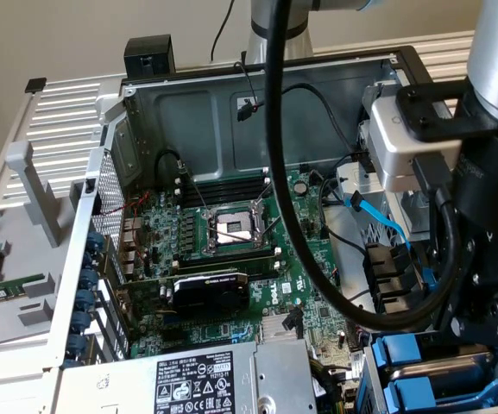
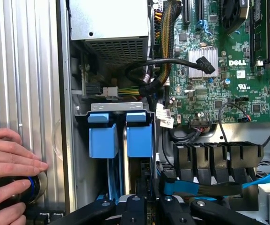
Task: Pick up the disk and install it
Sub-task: 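Insert the first disk wire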
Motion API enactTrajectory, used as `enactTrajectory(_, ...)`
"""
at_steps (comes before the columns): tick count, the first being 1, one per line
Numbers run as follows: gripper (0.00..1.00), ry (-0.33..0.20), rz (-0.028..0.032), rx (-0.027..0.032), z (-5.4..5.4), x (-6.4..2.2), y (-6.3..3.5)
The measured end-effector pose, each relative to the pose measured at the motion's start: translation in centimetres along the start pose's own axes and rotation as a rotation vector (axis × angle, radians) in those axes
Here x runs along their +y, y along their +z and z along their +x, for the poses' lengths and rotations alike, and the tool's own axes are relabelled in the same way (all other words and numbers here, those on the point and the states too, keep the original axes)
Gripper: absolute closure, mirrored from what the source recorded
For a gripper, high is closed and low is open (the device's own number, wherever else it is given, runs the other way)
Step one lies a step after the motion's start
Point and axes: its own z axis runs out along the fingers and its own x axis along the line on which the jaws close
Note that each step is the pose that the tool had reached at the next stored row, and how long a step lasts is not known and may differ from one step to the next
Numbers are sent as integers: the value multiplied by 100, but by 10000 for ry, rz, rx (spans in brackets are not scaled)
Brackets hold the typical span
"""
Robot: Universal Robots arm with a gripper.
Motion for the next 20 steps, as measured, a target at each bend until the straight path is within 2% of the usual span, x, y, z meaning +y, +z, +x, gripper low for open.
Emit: enactTrajectory(20,83,2,3,-2,-1,0,-2)
